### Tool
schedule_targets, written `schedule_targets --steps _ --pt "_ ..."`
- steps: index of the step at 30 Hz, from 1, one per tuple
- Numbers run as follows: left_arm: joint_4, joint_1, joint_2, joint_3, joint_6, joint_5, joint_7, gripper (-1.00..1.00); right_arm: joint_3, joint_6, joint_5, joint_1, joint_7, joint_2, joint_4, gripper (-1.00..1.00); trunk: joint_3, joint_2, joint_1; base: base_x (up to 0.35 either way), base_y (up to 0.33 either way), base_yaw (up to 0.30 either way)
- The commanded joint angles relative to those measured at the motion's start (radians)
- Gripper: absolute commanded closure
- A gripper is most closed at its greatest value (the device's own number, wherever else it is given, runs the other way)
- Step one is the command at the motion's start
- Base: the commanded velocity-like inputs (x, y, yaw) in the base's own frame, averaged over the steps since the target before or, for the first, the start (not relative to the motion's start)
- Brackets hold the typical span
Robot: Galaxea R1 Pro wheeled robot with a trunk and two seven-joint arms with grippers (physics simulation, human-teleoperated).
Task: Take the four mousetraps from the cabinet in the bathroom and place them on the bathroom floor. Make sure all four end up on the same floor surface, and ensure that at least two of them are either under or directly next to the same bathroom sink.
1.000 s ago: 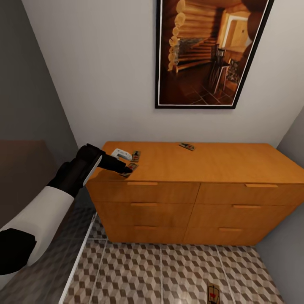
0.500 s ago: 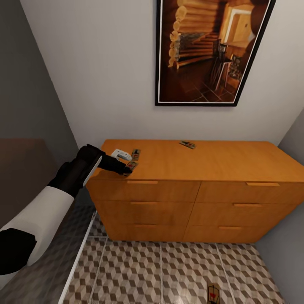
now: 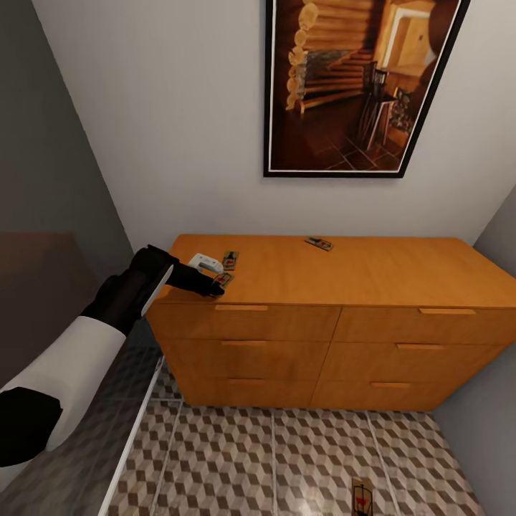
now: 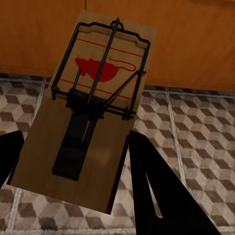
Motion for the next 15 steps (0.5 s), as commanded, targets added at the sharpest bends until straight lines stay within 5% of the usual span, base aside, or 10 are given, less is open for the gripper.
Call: schedule_targets --steps 1,15 --pt "0.001 -0.001 0.001 -0.002 0.002 -0.005 -0.005 -1.0 0.004 -0.002 0.004 -0.001 -0.005 0.0 0.001 1.0 -0.001 0.0 0.0 0.0 0.0 0.0" --pt "0.023 -0.001 -0.011 -0.002 0.002 -0.005 -0.005 -1.0 0.005 -0.002 0.004 -0.001 -0.005 0.0 0.001 1.0 -0.002 0.0 0.0 0.0 0.0 0.0"
